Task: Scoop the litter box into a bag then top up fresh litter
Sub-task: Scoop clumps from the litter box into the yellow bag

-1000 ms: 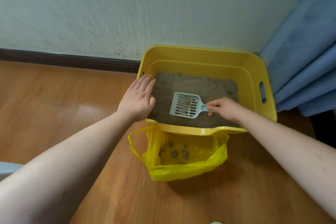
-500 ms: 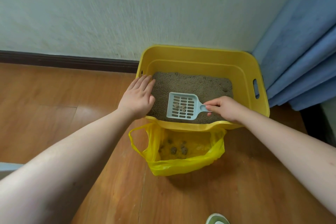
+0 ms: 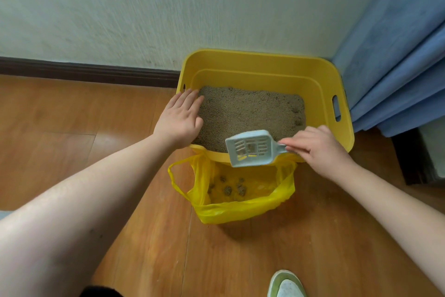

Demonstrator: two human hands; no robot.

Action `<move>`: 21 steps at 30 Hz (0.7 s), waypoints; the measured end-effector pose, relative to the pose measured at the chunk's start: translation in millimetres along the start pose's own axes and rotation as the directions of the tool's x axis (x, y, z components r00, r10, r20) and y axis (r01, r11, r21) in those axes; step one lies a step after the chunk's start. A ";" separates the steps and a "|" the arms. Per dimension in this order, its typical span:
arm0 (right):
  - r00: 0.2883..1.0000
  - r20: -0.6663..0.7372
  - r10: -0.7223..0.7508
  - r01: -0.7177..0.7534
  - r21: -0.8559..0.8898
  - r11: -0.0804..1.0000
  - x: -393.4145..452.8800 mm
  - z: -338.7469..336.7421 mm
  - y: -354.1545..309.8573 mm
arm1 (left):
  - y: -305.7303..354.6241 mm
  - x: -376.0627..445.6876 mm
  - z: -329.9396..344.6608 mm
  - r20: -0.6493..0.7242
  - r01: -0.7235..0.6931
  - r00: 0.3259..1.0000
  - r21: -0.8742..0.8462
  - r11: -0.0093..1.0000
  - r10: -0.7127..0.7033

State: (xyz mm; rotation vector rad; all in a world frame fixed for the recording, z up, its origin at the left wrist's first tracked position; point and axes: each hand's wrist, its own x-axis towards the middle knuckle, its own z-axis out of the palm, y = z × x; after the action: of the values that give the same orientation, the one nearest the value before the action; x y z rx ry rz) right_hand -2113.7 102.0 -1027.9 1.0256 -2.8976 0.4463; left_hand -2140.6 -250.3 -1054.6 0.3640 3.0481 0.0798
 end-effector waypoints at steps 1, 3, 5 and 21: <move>0.989 -0.051 -0.137 0.129 -0.123 0.984 -3.2 0.6 -2.0 | 0.0 0.4 -0.1 0.000 0.000 1.000 -0.001 1.000 0.000; 0.936 -0.069 -0.345 0.309 -0.310 0.899 -9.9 1.8 -10.1 | 0.3 0.7 -0.4 -0.001 0.001 1.000 -0.001 1.000 -0.001; 0.898 -0.062 -0.435 0.377 -0.402 0.835 -15.0 0.9 -19.2 | 0.5 1.1 -1.0 0.001 0.000 1.000 -0.002 1.000 0.000; 0.906 0.015 0.423 -0.423 0.010 0.906 11.0 -13.3 -31.9 | -1.5 3.2 2.7 -0.010 -0.004 1.000 0.004 1.000 0.004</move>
State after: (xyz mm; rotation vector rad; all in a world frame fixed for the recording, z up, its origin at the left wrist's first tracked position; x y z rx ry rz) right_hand -2103.3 75.4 -1005.5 0.3868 -3.1260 0.4718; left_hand -2143.8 -250.9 -1057.6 0.3716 3.0580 0.0759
